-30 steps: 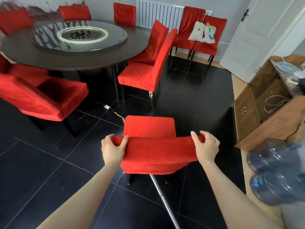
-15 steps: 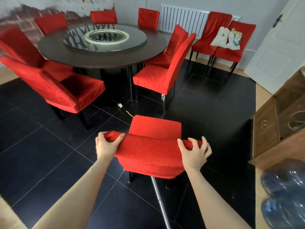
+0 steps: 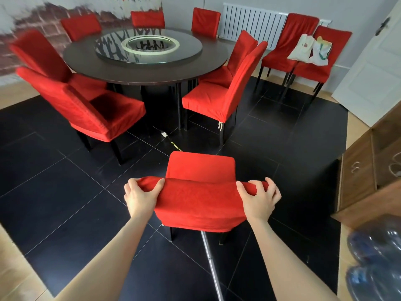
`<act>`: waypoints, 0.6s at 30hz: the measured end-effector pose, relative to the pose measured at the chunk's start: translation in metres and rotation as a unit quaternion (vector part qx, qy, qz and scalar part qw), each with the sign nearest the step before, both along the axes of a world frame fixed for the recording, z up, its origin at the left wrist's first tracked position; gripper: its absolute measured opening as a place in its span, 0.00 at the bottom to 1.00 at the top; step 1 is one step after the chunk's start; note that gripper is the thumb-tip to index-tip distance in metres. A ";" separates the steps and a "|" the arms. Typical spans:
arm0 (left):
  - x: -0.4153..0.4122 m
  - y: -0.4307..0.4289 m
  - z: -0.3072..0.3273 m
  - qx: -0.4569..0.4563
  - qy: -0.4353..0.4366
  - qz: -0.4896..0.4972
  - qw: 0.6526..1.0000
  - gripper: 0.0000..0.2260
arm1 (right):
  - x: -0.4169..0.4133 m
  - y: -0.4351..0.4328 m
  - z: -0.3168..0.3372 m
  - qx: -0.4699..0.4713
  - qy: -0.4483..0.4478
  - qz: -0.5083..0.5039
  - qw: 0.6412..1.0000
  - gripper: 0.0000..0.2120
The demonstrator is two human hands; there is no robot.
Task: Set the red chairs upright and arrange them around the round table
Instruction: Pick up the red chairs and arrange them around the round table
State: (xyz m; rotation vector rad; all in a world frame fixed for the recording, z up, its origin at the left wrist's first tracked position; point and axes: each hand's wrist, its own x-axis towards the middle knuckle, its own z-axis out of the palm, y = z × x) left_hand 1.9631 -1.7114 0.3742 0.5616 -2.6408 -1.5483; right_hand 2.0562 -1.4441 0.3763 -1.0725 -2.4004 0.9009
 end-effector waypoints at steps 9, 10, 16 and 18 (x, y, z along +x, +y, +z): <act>0.024 0.003 0.002 -0.013 -0.003 0.030 0.999 0.29 | 0.006 0.011 0.003 -0.014 -0.014 0.033 0.999 0.24; 0.027 0.004 0.003 -0.014 -0.003 0.036 0.999 0.30 | 0.006 0.012 0.003 -0.014 -0.014 0.038 0.999 0.24; 0.055 0.021 0.003 -0.019 -0.001 0.089 0.996 0.30 | 0.010 0.032 0.006 -0.011 -0.018 0.080 0.997 0.25; 0.066 0.028 0.002 -0.011 0.002 0.105 0.994 0.29 | 0.012 0.039 0.006 -0.011 -0.022 0.094 0.995 0.26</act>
